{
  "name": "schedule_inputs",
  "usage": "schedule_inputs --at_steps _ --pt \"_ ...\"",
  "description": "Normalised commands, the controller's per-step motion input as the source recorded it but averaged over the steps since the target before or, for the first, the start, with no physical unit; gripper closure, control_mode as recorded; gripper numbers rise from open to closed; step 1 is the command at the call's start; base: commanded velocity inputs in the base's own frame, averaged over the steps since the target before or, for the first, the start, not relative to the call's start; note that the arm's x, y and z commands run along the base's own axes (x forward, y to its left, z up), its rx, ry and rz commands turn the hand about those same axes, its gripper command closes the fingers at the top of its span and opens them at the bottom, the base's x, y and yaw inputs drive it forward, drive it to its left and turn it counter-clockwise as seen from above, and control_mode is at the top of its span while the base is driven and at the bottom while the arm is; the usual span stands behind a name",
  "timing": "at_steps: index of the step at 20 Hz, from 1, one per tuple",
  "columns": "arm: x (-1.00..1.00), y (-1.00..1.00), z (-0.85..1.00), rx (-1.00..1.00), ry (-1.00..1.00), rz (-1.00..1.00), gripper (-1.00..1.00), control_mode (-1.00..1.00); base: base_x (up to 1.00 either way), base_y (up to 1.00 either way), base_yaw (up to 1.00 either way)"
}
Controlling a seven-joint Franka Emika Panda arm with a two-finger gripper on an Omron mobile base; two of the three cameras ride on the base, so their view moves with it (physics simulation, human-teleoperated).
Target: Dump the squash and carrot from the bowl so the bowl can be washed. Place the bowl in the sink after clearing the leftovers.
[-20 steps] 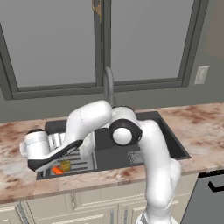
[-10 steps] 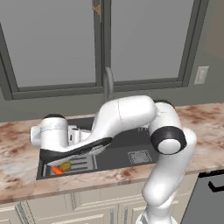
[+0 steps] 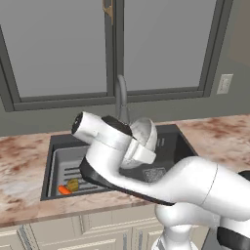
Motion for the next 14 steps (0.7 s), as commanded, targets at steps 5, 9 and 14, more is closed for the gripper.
schedule_inputs --at_steps 5,9,14 --pt "0.00 -1.00 0.25 0.51 0.04 0.04 1.00 -1.00 0.00 0.00 0.00" --pt "0.00 -1.00 0.00 0.55 0.13 0.20 1.00 -1.00 0.00 0.00 0.00" --pt "0.03 -0.99 0.00 0.50 0.11 0.28 1.00 -1.00 0.00 0.00 0.00"
